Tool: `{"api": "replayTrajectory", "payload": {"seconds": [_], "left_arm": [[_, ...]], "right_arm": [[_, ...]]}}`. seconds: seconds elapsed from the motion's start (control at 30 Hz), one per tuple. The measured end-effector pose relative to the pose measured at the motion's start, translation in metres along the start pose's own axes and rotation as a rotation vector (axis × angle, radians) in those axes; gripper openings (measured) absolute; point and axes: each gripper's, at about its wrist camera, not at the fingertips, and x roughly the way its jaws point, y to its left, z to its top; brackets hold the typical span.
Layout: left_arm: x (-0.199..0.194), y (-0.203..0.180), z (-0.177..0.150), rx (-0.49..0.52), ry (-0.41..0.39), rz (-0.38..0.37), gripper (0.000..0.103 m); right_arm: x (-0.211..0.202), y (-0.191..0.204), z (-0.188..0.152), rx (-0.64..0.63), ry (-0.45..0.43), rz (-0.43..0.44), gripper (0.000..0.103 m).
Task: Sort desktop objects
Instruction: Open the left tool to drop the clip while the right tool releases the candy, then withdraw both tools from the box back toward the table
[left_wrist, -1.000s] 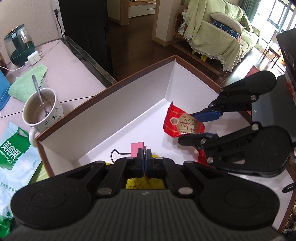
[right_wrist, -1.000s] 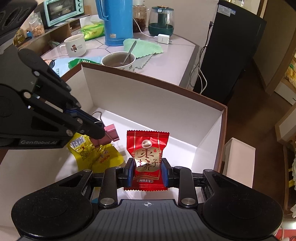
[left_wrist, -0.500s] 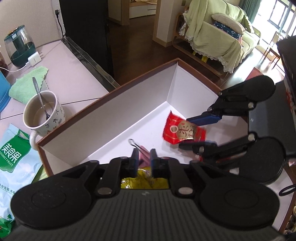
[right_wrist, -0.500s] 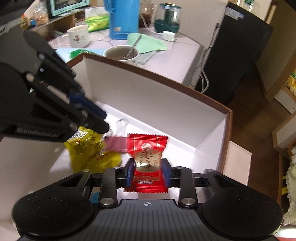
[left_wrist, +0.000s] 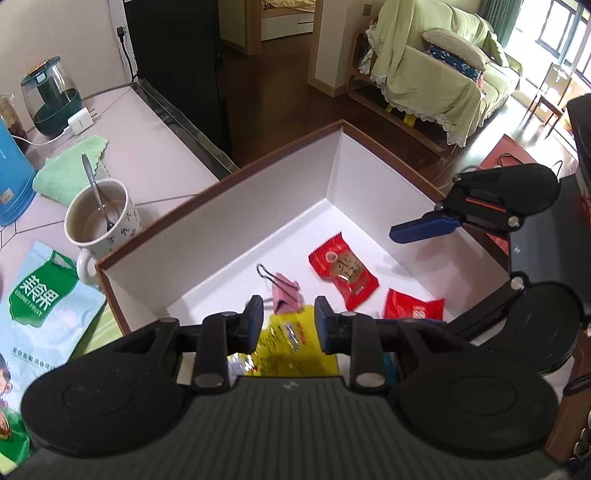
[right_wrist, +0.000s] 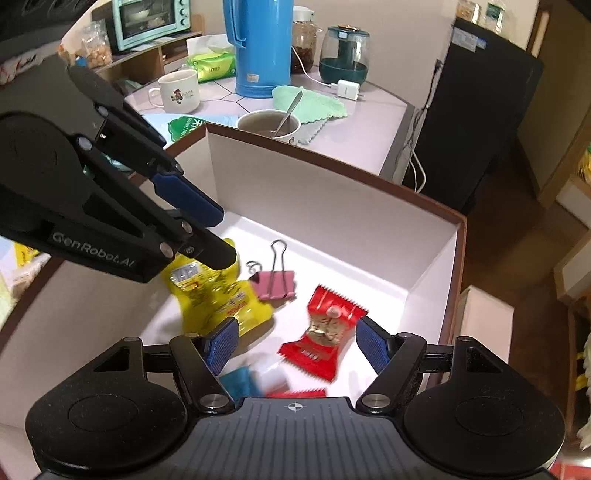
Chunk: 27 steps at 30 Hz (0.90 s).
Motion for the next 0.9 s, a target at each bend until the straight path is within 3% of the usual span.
{"api": "replayTrajectory", "payload": {"seconds": [0.27, 0.9], "left_arm": [[-0.018, -0.020, -0.015, 0.025, -0.005, 0.025, 0.042], [-0.081, -0.067, -0.045, 0.060, -0.100, 0.048, 0.062]], "right_arm": [[-0.027, 0.011, -0.015, 0.087, 0.001, 0.009, 0.073], [-0.089, 0.040, -0.049, 0.186, -0.080, -0.059, 0.074]]}}
